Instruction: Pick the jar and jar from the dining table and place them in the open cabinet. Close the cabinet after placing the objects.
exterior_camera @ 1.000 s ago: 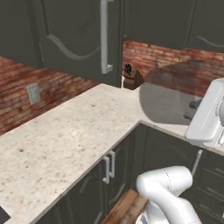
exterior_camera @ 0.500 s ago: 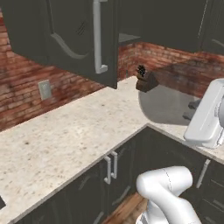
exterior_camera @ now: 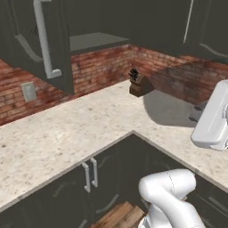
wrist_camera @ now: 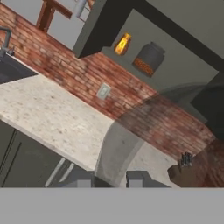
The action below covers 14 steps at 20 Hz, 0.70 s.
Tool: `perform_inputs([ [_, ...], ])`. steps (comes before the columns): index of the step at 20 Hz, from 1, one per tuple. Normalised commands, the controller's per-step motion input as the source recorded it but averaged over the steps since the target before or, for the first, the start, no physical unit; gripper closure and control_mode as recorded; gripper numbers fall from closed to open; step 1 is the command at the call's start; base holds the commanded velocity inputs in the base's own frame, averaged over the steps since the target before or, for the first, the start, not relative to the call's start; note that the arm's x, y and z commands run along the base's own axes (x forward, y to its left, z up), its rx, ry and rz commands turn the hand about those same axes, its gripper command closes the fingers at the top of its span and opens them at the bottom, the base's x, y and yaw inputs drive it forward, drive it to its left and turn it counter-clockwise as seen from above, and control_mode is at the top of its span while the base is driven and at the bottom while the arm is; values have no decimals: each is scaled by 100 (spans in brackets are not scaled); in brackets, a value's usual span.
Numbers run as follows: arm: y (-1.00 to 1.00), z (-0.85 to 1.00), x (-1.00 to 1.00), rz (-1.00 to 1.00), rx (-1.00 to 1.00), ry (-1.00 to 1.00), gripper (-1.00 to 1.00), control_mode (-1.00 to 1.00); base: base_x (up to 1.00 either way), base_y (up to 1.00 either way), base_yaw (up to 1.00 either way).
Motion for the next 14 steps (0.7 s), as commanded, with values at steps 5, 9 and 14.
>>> perform_inputs([
  [5,0,0,0,0,0,0,100,100,36,22,21],
  [9,0,0,0,0,0,0,100,100,51,35,21],
  [14,0,0,0,0,0,0,100,100,64,4,20],
])
